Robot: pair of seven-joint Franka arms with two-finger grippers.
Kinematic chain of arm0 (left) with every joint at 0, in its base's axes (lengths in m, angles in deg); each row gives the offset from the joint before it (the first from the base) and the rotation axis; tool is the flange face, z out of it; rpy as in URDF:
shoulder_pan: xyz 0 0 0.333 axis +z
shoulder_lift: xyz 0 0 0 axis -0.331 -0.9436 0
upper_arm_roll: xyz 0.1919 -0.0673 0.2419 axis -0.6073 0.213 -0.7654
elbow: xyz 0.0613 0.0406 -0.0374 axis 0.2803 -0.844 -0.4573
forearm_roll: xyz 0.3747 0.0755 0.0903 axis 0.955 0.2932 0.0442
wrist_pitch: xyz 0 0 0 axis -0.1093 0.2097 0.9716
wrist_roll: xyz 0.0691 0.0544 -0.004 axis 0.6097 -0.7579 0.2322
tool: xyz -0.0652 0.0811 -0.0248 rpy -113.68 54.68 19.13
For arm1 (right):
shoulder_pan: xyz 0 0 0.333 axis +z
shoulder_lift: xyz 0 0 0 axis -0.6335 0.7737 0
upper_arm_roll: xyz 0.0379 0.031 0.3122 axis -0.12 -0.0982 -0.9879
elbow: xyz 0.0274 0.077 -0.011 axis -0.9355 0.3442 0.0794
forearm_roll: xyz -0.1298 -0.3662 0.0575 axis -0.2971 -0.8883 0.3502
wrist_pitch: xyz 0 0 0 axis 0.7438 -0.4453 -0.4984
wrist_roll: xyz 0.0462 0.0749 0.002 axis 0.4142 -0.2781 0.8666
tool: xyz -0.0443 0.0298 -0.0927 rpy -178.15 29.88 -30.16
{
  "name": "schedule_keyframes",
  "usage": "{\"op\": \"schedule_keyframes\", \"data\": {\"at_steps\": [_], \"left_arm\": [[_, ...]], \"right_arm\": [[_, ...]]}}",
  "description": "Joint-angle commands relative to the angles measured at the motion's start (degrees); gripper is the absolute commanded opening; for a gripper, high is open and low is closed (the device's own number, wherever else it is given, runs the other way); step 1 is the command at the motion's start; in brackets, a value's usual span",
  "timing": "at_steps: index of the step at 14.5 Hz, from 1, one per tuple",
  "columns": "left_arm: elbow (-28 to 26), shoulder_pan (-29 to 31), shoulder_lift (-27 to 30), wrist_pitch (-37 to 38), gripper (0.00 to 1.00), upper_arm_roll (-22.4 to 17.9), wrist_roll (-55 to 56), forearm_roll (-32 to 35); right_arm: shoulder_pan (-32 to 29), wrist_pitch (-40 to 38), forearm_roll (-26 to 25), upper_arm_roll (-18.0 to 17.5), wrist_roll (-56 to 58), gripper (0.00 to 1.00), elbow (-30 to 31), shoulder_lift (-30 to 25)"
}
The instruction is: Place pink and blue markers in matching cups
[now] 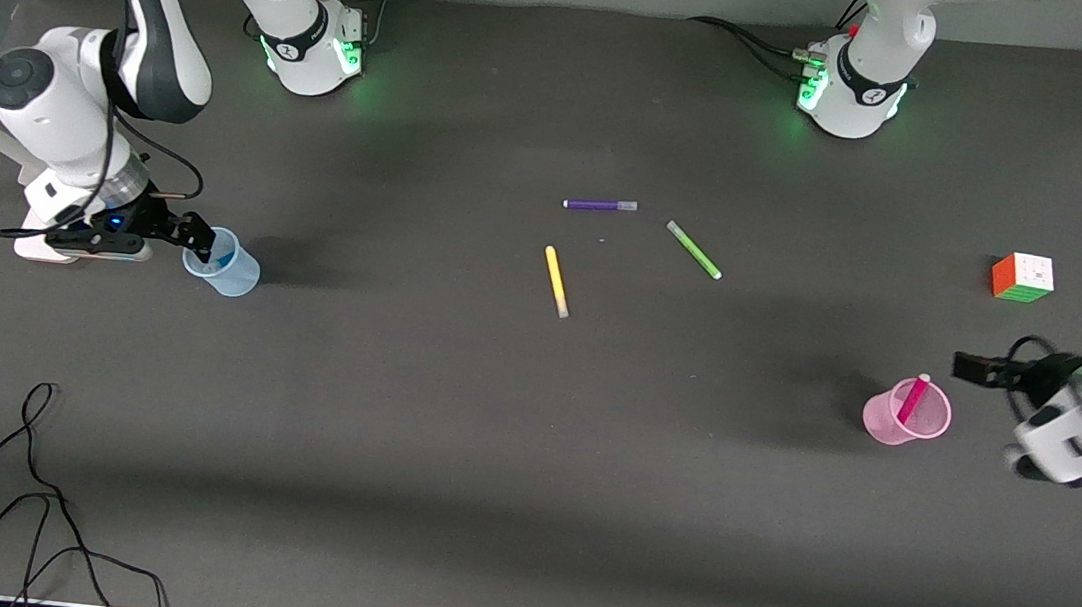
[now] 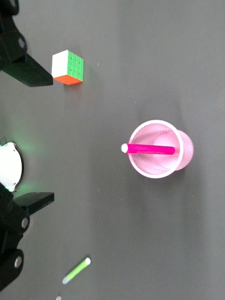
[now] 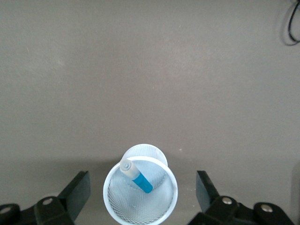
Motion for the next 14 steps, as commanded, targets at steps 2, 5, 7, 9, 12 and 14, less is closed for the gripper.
{"op": "schedule_keyframes", "data": {"at_steps": [2,5,7,9,12,14], "left_arm": [[-8.62,0.04,10.33,-3.55,1.00,-0.12,-0.97,0.05],[-17.41,-0.05,18.07,-10.06,1.00,0.06,-0.97,-0.03],[-18.58,-0.57,20.63,-10.69,1.00,0.15,-0.97,-0.03],[-18.49,-2.41,22.74,-10.78,1.00,0.15,-0.88,-0.03],[-18.31,-4.35,25.99,-10.25,1.00,-0.29,-0.01,-1.43],[-17.96,-4.62,26.88,-9.64,1.00,-0.20,0.87,-2.84]], "right_arm": [[0.31,-9.72,-1.01,-0.31,0.46,1.00,-4.90,-3.93],[0.31,-22.89,-0.40,-2.58,-0.33,1.00,-15.42,-3.50],[0.22,-28.90,0.48,-3.64,-0.51,1.00,-22.82,-2.45],[-0.04,-31.71,4.33,-3.82,-0.42,1.00,-27.83,-2.09],[-2.23,-41.54,6.46,-8.90,-0.59,1.00,-35.83,-0.86],[-2.94,-44.72,7.16,-11.20,-1.99,1.00,-39.01,-1.56]]}}
